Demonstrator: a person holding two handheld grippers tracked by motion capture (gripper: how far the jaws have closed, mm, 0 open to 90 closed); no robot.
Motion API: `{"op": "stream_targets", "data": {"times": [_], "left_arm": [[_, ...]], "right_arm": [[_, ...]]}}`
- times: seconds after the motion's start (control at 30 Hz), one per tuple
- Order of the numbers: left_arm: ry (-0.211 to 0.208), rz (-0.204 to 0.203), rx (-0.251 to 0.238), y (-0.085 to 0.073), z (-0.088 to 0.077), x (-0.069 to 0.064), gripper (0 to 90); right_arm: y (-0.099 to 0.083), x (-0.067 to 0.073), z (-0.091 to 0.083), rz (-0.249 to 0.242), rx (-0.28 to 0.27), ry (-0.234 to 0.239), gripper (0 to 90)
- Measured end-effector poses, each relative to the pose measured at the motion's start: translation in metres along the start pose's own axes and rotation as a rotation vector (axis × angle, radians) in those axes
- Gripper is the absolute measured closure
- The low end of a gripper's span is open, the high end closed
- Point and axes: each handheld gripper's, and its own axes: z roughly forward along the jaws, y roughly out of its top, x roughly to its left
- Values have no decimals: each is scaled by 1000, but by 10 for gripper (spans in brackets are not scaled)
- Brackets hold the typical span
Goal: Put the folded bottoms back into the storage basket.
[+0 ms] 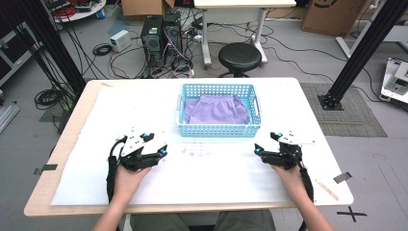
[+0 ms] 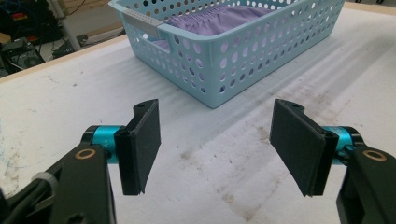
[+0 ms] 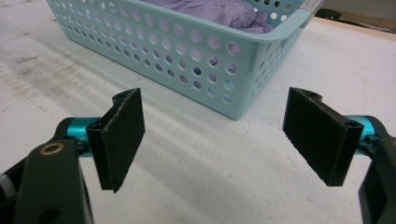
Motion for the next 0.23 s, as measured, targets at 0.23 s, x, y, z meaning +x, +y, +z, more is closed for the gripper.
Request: {"op": "stream_targets", "data": {"times": [0.23], "left_arm": [[2, -9, 10, -2, 3, 2, 315]], "right_arm": [[-1, -1, 1, 10, 4, -4, 215]]}}
